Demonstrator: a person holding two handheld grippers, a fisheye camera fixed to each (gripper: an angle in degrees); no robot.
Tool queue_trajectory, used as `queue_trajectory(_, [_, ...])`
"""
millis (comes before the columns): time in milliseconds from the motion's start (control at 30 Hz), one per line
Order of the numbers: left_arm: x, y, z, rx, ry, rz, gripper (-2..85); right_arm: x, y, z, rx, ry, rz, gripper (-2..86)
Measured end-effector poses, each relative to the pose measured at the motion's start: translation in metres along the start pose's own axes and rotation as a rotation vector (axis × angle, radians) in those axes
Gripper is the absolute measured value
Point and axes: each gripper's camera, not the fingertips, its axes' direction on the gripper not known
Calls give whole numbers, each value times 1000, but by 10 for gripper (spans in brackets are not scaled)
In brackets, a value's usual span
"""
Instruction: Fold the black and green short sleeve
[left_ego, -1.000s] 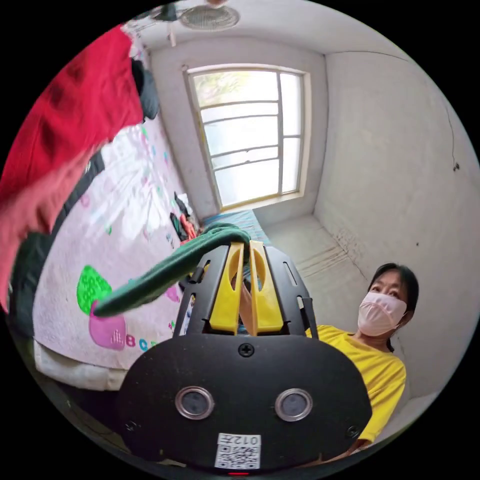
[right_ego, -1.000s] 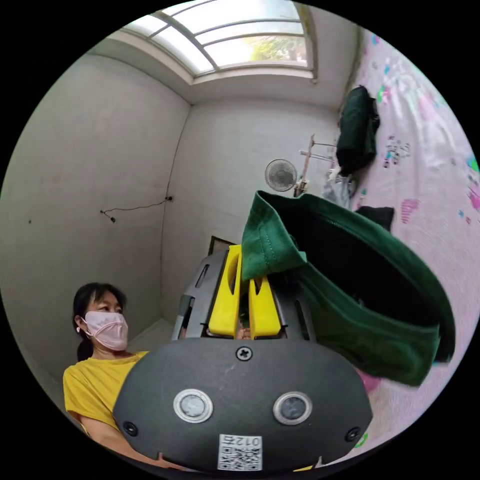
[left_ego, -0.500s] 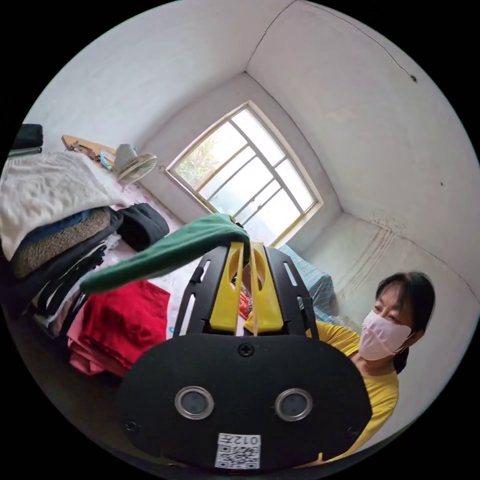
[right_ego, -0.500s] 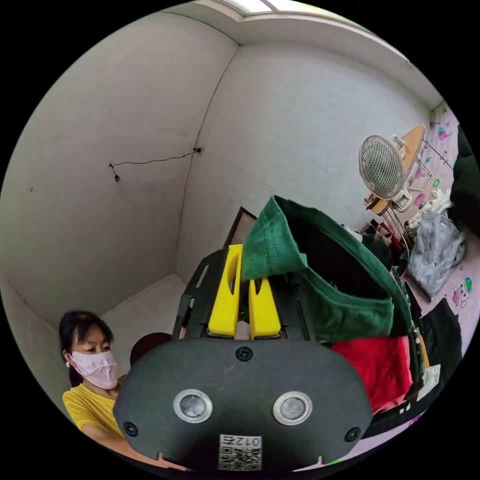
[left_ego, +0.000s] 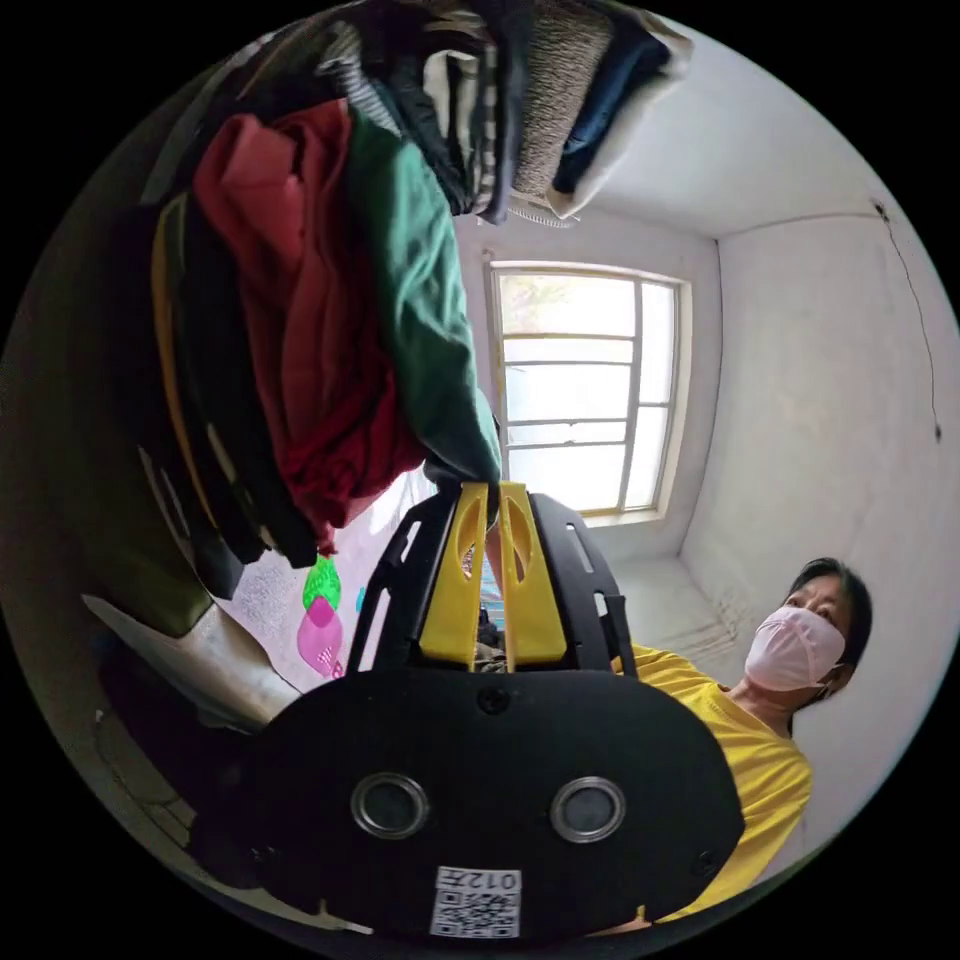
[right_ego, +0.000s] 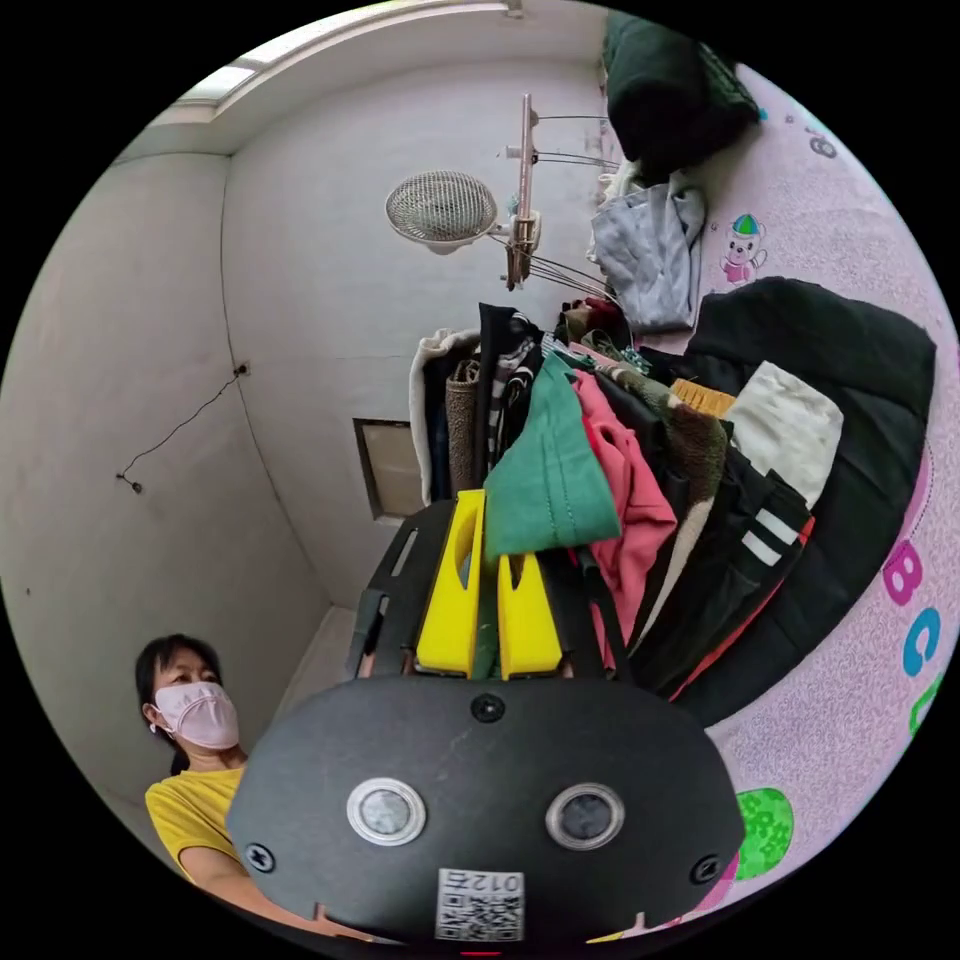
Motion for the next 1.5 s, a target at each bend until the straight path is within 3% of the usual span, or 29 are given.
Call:
queue_trajectory(200, [94, -7, -12, -33, -276, 260, 7, -35, -28, 45, -69, -37, -167, -4])
queue_trajectory(333, [48, 6, 0, -124, -355, 71, 6, 18, -27, 63, -128, 300, -33, -3])
queue_trajectory(500, [38, 17, -2, -118, -270, 91, 6, 70, -10, 57, 45, 150, 88, 2])
queue_trajectory(700, [100, 7, -64, 67, -513, 241, 11, 61, 26, 48, 191, 303, 72, 13])
queue_trajectory(800, [140, -35, -80, 94, -682, 322, 21, 14, 45, 71, 252, 473, -92, 20])
queue_trajectory(867, [152, -80, -80, 70, -754, 320, 37, -22, 55, 139, 139, 455, -256, 27])
queue_trajectory(1100, [112, -157, -107, 102, -624, 27, 87, -76, 161, 390, -362, 522, -629, 63])
queue_trajectory(1233, [94, -168, -110, 42, -560, -39, 88, -75, 273, 473, -535, 795, -895, 105])
queue_trajectory(1500, [144, -160, -126, 104, -634, 132, 20, -53, 426, 549, -535, 1174, -1316, 104])
